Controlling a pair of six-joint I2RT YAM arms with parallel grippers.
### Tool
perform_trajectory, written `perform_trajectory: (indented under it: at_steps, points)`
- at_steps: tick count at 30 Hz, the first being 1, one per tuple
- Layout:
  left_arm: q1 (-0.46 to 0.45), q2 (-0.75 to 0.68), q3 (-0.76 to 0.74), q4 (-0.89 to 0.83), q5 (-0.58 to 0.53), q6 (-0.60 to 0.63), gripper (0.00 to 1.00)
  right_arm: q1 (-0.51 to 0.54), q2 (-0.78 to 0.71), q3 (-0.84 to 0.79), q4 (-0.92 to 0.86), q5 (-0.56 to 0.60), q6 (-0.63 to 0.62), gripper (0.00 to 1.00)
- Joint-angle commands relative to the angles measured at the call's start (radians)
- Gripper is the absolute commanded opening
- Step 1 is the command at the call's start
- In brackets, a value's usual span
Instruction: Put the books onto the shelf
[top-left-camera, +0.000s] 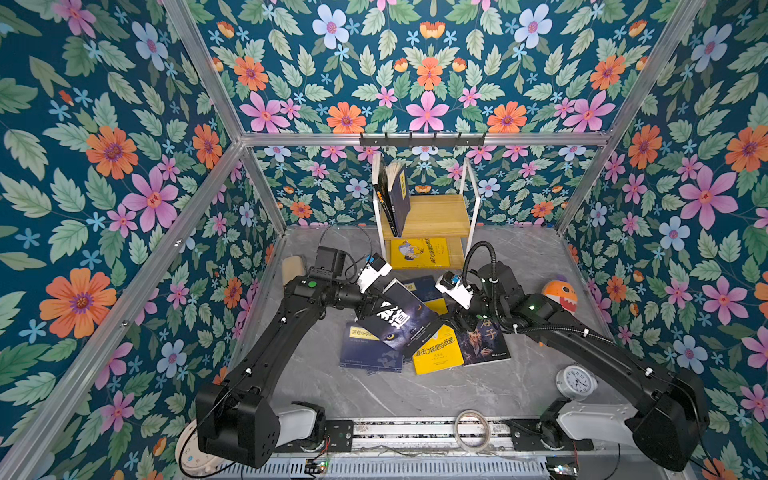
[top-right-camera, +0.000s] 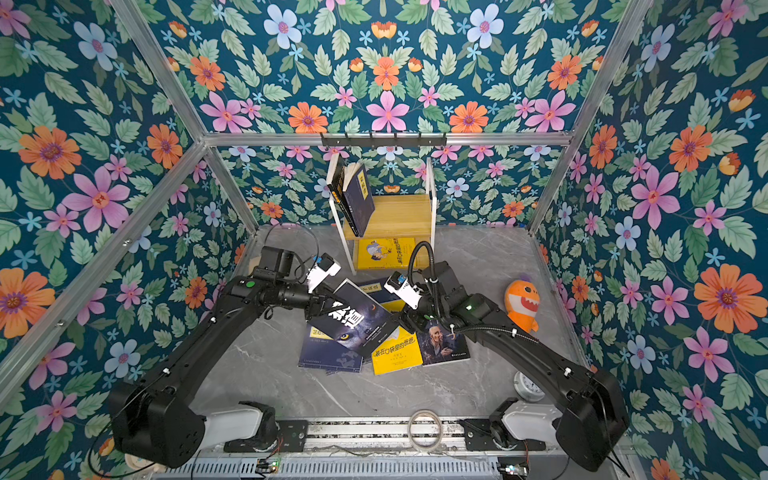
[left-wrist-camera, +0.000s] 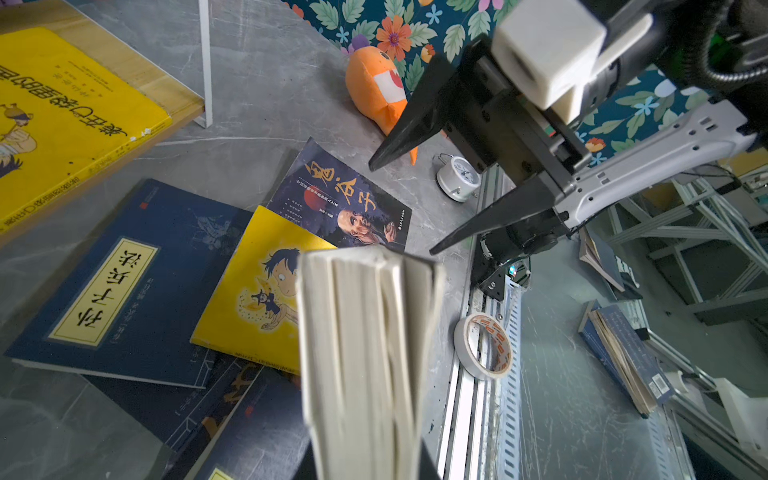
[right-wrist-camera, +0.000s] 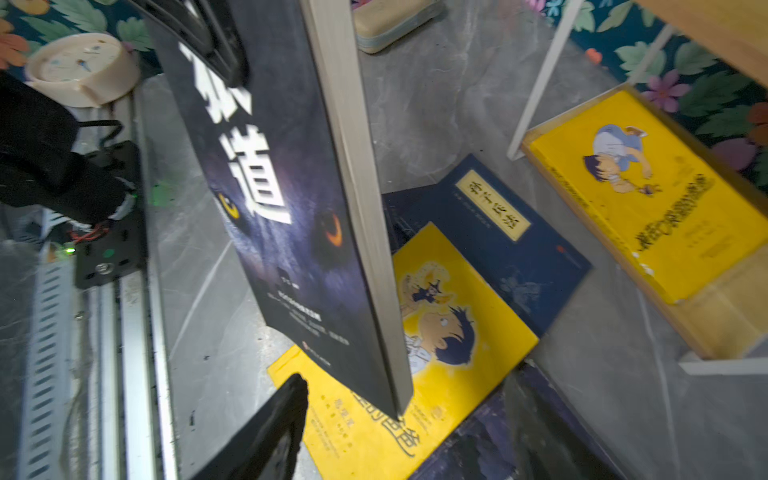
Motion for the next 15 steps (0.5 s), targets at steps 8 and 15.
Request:
perform_trajectory:
  at_steps: [8, 15]
  points:
    - [0.082, -0.040, -0.123, 0.337, 0.048, -0.418, 0.00, -0.002, -0.131, -0.112, 0.173, 0.316, -0.067, 0.83]
    - [0.129, -0.047, -0.201, 0.515, 0.058, -0.653, 0.00, 0.008, -0.201, -0.203, 0.273, 0.428, -0.055, 0.86]
